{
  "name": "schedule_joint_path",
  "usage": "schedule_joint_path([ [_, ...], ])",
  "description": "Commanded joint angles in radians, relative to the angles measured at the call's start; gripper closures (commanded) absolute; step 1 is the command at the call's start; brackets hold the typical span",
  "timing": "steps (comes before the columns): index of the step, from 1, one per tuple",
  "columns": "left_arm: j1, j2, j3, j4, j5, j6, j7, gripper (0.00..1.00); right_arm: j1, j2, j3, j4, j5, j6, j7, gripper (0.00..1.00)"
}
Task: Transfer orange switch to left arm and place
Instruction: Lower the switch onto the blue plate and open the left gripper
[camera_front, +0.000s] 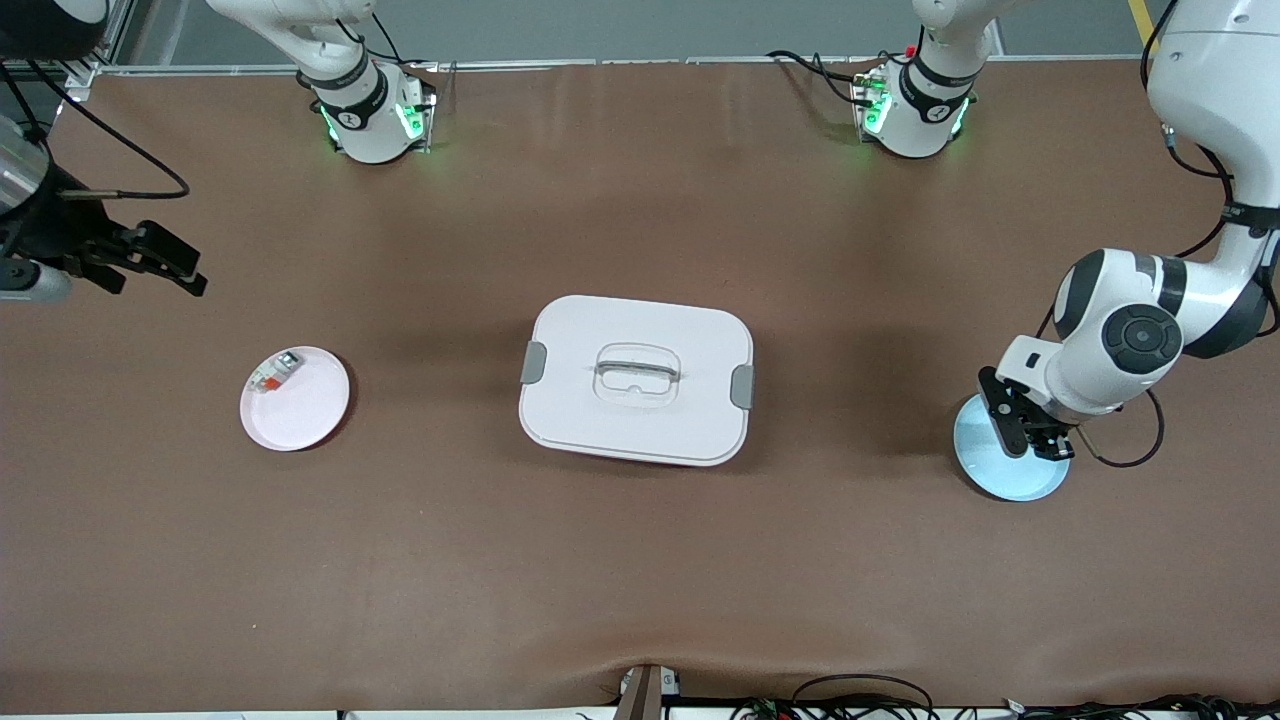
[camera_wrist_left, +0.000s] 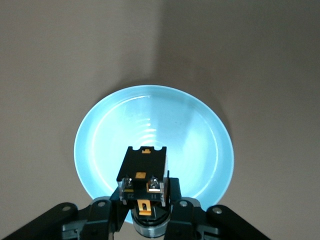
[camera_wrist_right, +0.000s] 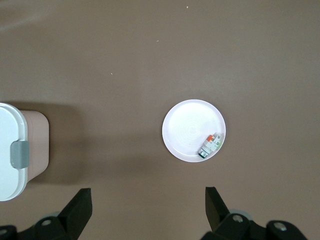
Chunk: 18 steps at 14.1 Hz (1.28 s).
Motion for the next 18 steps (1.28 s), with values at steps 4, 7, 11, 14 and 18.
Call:
schedule_joint_path([
  [4, 0.088, 0.108, -0.01, 0.016, 0.093, 0.141, 0.18, 1.0, -0.026, 0.005, 0.021, 0.081, -0.025, -0.081, -0.006, 0.0],
  [7, 0.094, 0.125, -0.01, 0.016, 0.116, 0.172, 0.166, 1.0, -0.02, 0.017, 0.024, 0.114, -0.088, -0.116, -0.002, 0.0],
  [11, 0.082, 0.125, -0.01, 0.007, 0.128, 0.173, 0.165, 0.94, -0.026, 0.015, 0.023, 0.117, -0.091, -0.145, 0.001, 0.0],
  [14, 0.08, 0.127, -0.01, 0.005, 0.179, 0.173, 0.137, 0.66, -0.036, 0.017, 0.023, 0.117, -0.07, -0.145, -0.002, 0.0],
  [18, 0.069, 0.118, -0.013, 0.01, 0.199, 0.172, 0.106, 0.0, -0.037, 0.017, 0.023, 0.117, -0.07, -0.145, -0.003, 0.0],
])
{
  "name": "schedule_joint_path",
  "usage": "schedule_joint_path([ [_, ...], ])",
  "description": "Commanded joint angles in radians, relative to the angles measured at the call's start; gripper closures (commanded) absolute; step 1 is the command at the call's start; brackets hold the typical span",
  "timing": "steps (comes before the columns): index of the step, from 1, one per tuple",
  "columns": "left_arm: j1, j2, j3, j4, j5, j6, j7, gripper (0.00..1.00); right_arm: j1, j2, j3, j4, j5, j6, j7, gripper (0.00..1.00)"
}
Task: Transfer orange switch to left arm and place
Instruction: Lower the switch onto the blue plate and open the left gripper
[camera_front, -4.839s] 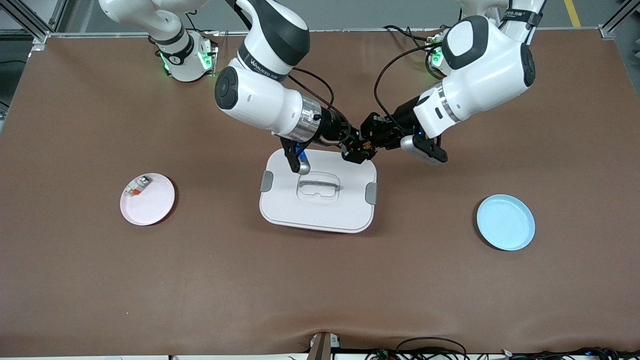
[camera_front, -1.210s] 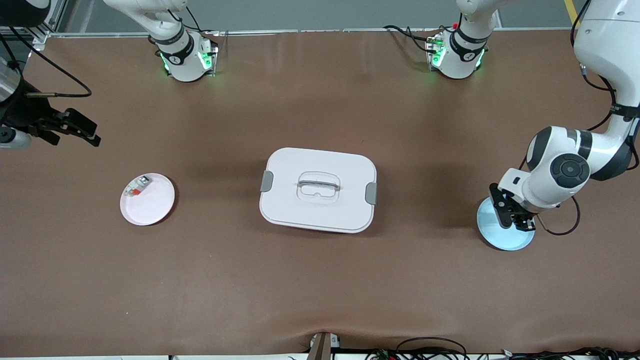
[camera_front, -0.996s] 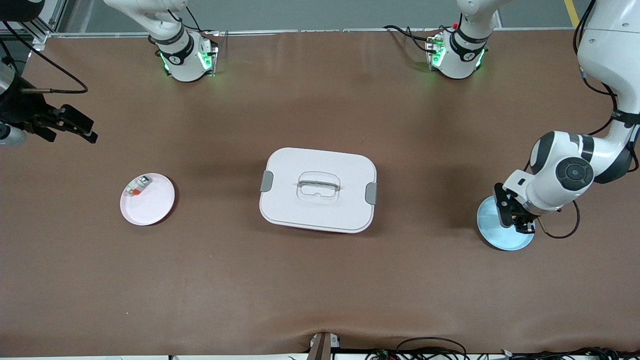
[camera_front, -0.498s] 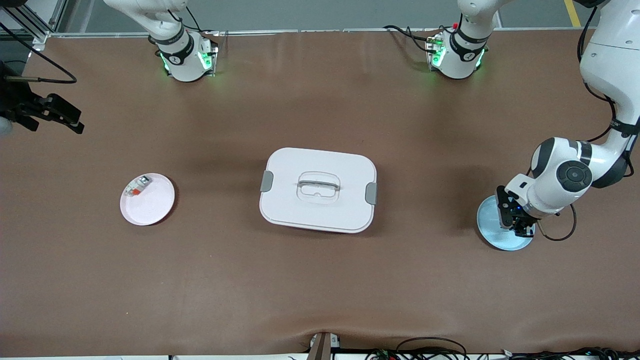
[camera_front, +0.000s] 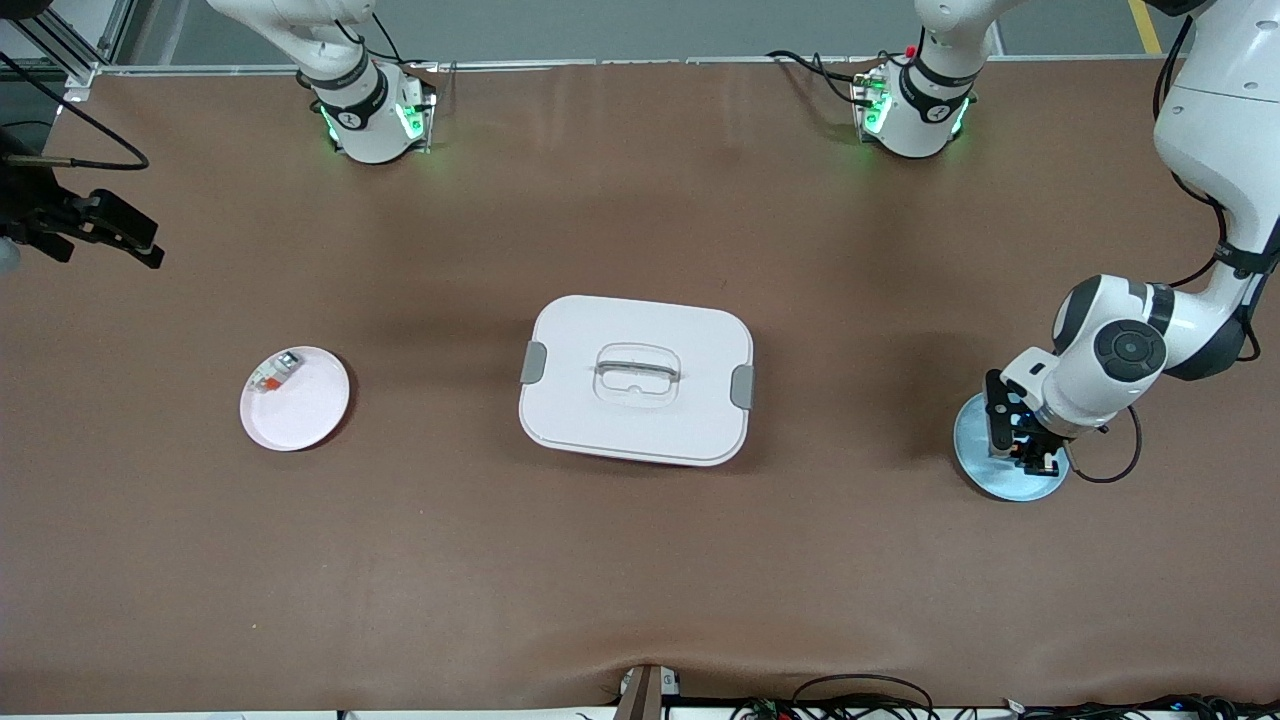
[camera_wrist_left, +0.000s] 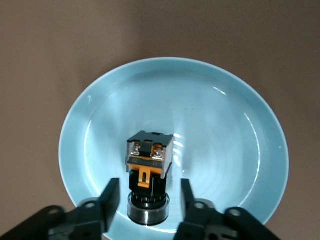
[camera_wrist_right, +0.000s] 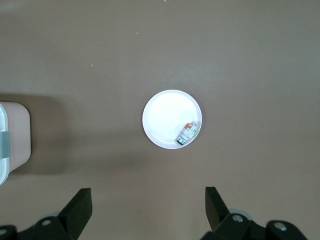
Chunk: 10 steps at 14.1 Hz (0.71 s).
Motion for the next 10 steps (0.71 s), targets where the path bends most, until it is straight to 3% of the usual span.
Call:
schedule_joint_path([
  [1, -0.002, -0.009, -0.008, 0.01, 0.026, 0.003, -0.054, 0.0, -0.024, 0.011, 0.019, 0.026, 0.001, -0.02, -0.003, 0.0],
  [4, -0.008, -0.041, -0.022, 0.031, -0.012, -0.032, -0.152, 0.0, -0.022, 0.011, 0.019, 0.026, 0.001, -0.02, -0.003, 0.0],
  [10, -0.008, -0.049, -0.12, 0.269, -0.193, -0.38, -0.404, 0.0, -0.027, 0.011, 0.019, 0.026, 0.001, -0.024, -0.003, 0.0],
])
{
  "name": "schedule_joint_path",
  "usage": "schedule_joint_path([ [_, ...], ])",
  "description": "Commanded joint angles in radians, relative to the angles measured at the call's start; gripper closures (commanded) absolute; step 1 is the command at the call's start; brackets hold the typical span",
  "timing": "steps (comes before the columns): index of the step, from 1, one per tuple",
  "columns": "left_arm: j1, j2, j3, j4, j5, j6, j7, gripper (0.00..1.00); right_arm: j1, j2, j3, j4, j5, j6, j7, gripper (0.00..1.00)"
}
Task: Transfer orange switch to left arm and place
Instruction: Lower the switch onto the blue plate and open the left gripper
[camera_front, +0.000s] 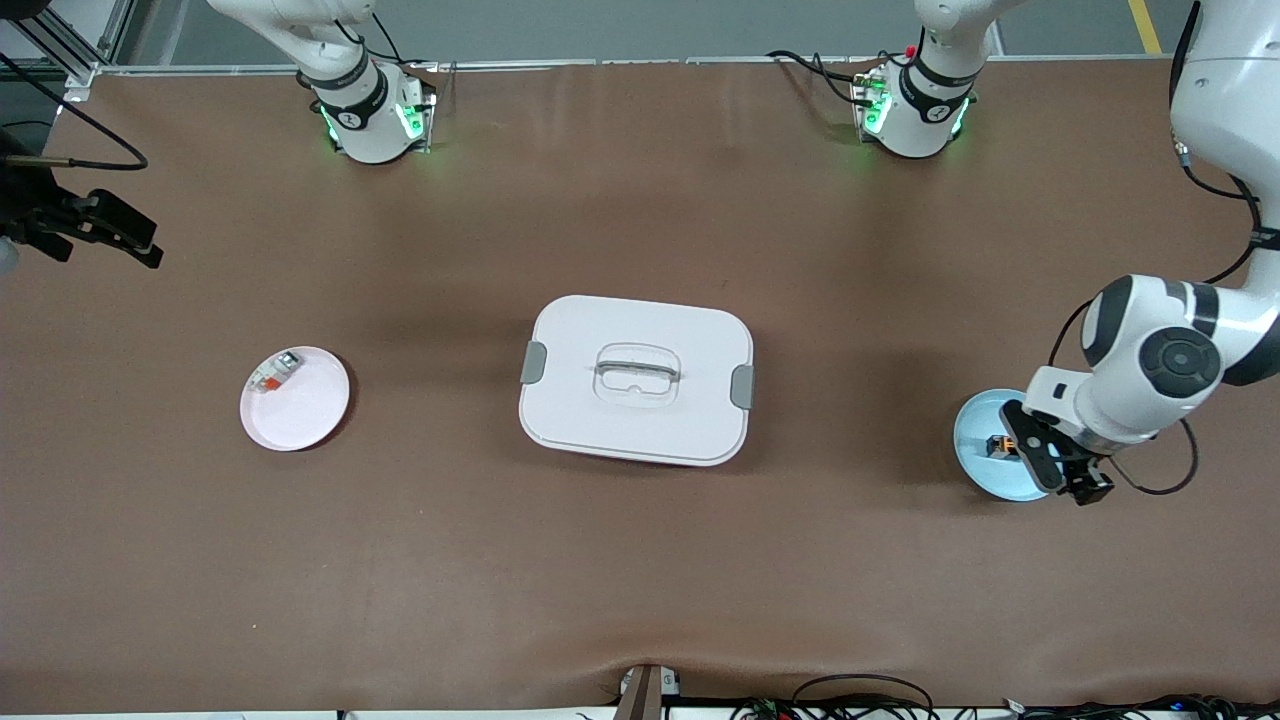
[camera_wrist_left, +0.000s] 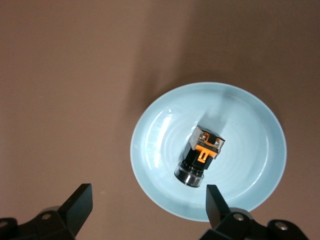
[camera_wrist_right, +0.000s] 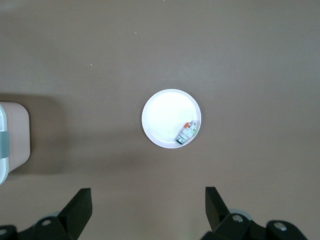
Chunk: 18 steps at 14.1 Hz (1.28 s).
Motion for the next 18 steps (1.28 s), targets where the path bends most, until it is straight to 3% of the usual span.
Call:
schedule_joint_path([
  [1, -0.001, -0.015, -0.051, 0.089, -0.067, -0.149, -0.171, 0.0, -0.024, 0.011, 0.02, 0.025, 0.0, -0.02, -0.001, 0.0],
  [3, 0.0, -0.034, -0.079, 0.1, -0.111, -0.169, -0.372, 0.0, -0.022, 0.011, 0.02, 0.025, 0.0, -0.02, -0.003, 0.0],
  [6, -0.027, -0.023, -0.086, 0.213, -0.208, -0.268, -0.573, 0.0, -0.025, 0.011, 0.02, 0.028, 0.0, -0.02, -0.003, 0.0],
  [9, -0.023, -0.034, -0.088, 0.235, -0.301, -0.306, -0.798, 0.0, -0.024, 0.011, 0.02, 0.028, 0.0, -0.02, -0.003, 0.0],
  [14, -0.026, -0.078, -0.093, 0.276, -0.331, -0.361, -0.962, 0.0, -0.024, 0.011, 0.02, 0.028, 0.0, -0.02, -0.001, 0.0],
  [18, -0.029, -0.17, -0.1, 0.276, -0.375, -0.408, -1.072, 0.0, -0.025, 0.011, 0.02, 0.028, 0.0, -0.02, -0.001, 0.0],
])
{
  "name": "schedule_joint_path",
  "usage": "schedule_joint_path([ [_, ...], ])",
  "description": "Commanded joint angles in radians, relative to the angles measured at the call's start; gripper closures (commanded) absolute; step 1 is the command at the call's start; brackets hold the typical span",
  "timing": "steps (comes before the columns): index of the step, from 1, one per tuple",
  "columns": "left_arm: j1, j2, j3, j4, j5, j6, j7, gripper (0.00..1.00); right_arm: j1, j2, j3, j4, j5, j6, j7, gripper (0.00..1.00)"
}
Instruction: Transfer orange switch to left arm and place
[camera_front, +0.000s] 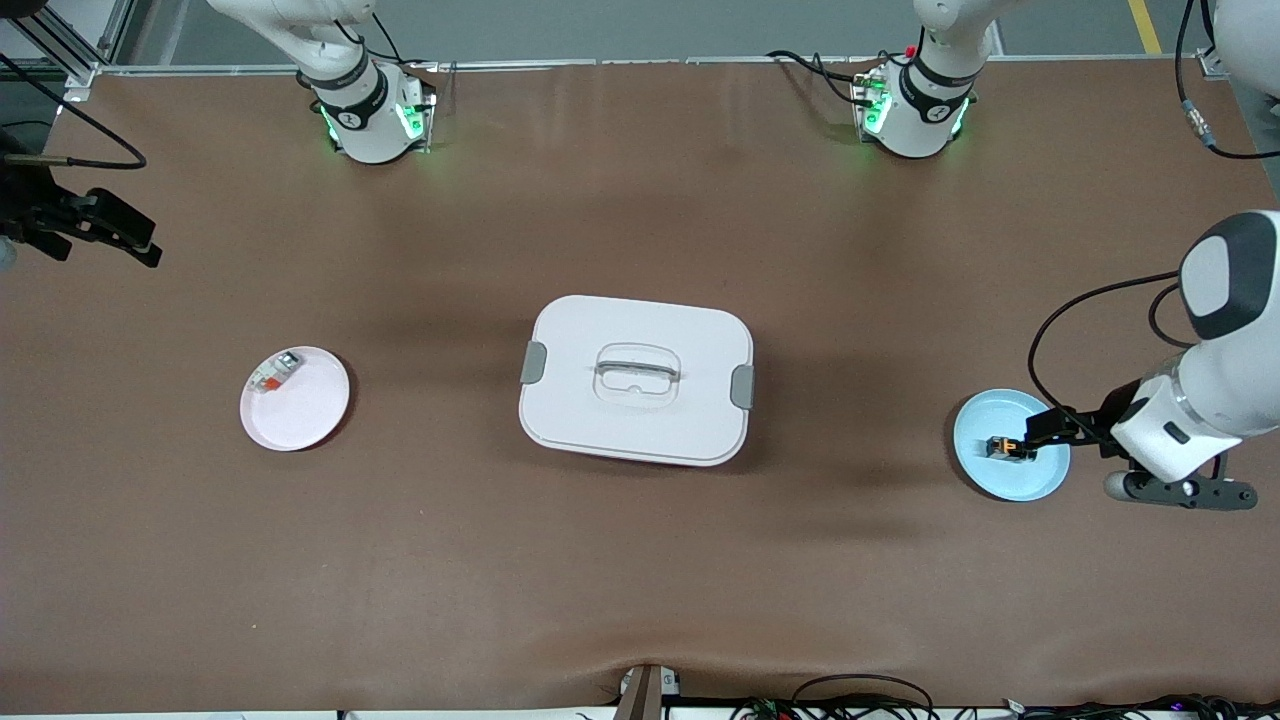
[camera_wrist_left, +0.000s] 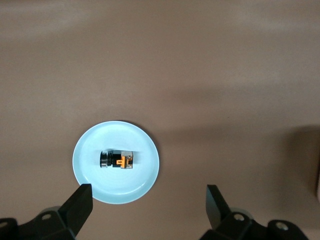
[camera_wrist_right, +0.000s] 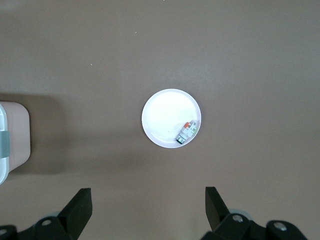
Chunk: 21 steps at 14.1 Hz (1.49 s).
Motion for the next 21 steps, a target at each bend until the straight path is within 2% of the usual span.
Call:
schedule_joint_path([
  [1, -0.007, -0.082, -0.006, -0.01, -0.036, -0.045, -0.082, 0.0, -0.025, 0.011, 0.019, 0.025, 0.0, -0.018, -0.001, 0.0],
  [2, -0.035, -0.112, 0.005, -0.013, -0.037, -0.074, -0.1, 0.0, -0.025, 0.011, 0.019, 0.025, 0.0, -0.018, -0.001, 0.0],
  [3, -0.078, -0.146, 0.052, -0.017, -0.036, -0.103, -0.105, 0.0, -0.025, 0.011, 0.019, 0.025, 0.0, -0.018, -0.001, 0.0],
  [6, -0.254, -0.237, 0.276, -0.02, -0.054, -0.165, -0.085, 0.0, -0.025, 0.011, 0.019, 0.025, 0.0, -0.019, 0.0, 0.0],
  [8, -0.349, -0.287, 0.385, -0.024, -0.074, -0.213, -0.078, 0.0, -0.025, 0.011, 0.019, 0.023, 0.0, -0.019, 0.0, 0.0],
  [10, -0.473, -0.338, 0.526, -0.03, -0.088, -0.255, -0.073, 0.0, -0.023, 0.011, 0.019, 0.023, 0.0, -0.019, 0.002, 0.0],
  [11, -0.515, -0.37, 0.581, -0.046, -0.127, -0.278, -0.064, 0.0, -0.023, 0.011, 0.019, 0.023, 0.0, -0.019, 0.002, 0.0],
  [12, -0.524, -0.402, 0.607, -0.069, -0.161, -0.283, -0.061, 0.0, -0.023, 0.011, 0.019, 0.023, 0.0, -0.019, 0.002, 0.0],
  [16, -0.518, -0.528, 0.612, -0.191, -0.243, -0.286, -0.007, 0.0, -0.025, 0.011, 0.019, 0.025, 0.0, -0.019, 0.0, 0.0],
  [21, -0.524, -0.619, 0.608, -0.271, -0.244, -0.286, -0.005, 0.0, -0.023, 0.011, 0.019, 0.025, 0.0, -0.019, 0.003, 0.0],
])
